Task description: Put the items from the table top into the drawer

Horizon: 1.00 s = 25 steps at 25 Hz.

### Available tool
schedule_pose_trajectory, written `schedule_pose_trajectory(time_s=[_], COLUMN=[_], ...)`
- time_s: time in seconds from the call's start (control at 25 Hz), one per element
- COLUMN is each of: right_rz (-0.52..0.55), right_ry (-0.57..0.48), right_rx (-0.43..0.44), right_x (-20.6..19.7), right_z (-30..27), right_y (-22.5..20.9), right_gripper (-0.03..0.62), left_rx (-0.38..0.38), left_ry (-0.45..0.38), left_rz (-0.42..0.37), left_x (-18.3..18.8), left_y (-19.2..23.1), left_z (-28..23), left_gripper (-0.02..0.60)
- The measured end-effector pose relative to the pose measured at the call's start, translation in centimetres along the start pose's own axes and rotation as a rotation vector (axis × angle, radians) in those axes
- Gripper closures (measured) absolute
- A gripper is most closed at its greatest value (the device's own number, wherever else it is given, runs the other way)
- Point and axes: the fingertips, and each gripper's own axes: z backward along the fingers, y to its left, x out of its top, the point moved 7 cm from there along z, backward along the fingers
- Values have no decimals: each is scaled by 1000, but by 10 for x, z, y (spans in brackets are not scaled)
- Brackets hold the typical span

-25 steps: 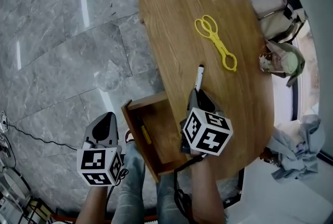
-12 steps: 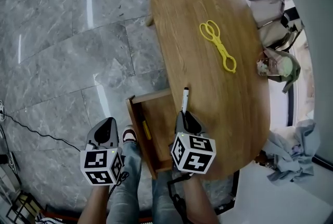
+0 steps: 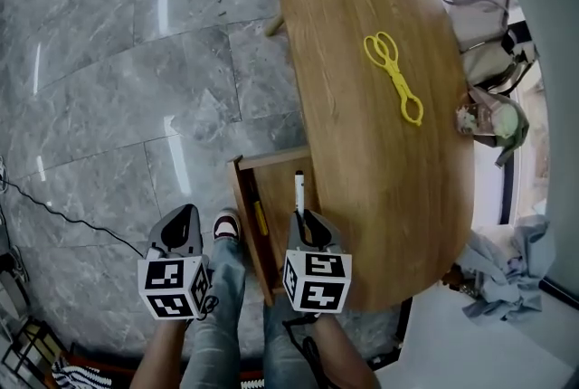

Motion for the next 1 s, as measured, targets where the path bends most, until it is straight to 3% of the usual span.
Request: schedule_pose_trajectory(time_s=[0.2,0.36,0.6,1.0], right_rz=[39,30,50,229], right_ry=[56,93,89,23], right_rx=[56,92,91,41], right_x=[-8,-14,-8,31], right_z=[-13,-19,-18,9], right_y=[11,15,14,-7], right_gripper=[523,478,462,449], left_rx=[8,17,20,-6], left_ry=[6,0,-8,-15], left_rz=[20,39,45,23], left_x=[-6,-5,2,22], left_y=[6,10,15,-2], left_z=[-3,-6,-13,-25], left_gripper=[586,586,586,586])
